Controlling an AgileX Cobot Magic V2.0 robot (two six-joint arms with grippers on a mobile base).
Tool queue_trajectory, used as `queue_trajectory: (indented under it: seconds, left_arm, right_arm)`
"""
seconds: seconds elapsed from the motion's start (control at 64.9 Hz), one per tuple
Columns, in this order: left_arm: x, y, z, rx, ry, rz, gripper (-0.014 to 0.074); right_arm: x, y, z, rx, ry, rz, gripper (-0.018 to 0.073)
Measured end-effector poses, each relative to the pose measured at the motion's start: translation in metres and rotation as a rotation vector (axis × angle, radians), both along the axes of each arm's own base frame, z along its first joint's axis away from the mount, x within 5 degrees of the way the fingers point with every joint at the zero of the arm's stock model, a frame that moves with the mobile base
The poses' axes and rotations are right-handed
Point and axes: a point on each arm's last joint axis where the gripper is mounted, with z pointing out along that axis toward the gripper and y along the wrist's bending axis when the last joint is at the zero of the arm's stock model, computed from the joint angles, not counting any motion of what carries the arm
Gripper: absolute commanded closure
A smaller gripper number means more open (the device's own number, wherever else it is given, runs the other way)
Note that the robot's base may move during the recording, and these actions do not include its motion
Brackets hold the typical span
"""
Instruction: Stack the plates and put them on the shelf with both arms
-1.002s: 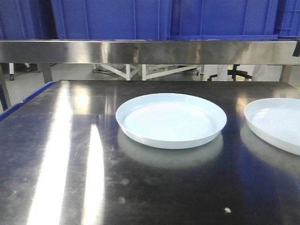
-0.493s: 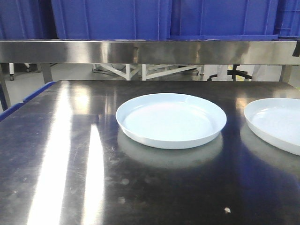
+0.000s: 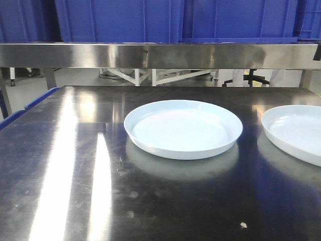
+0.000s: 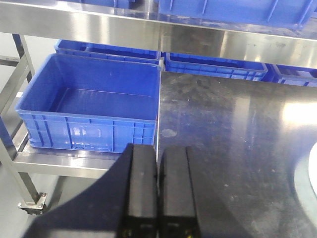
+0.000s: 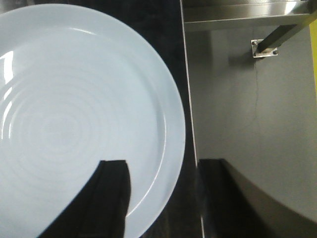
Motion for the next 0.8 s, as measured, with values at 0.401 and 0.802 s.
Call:
queue_trajectory:
  seconds: [0.401, 0.802]
  left_arm:
    - [0.0, 0.0, 0.0, 0.0, -0.001, 0.0, 0.0498]
    - [0.0, 0.0, 0.0, 0.0, -0.001, 0.0, 0.0498]
  right_arm:
    - [0.014, -0.002, -0.015, 0.0, 0.003, 0.003, 0.0072]
    - [0.032, -0.022, -0.028, 0.0, 0.018, -0.053, 0.0072]
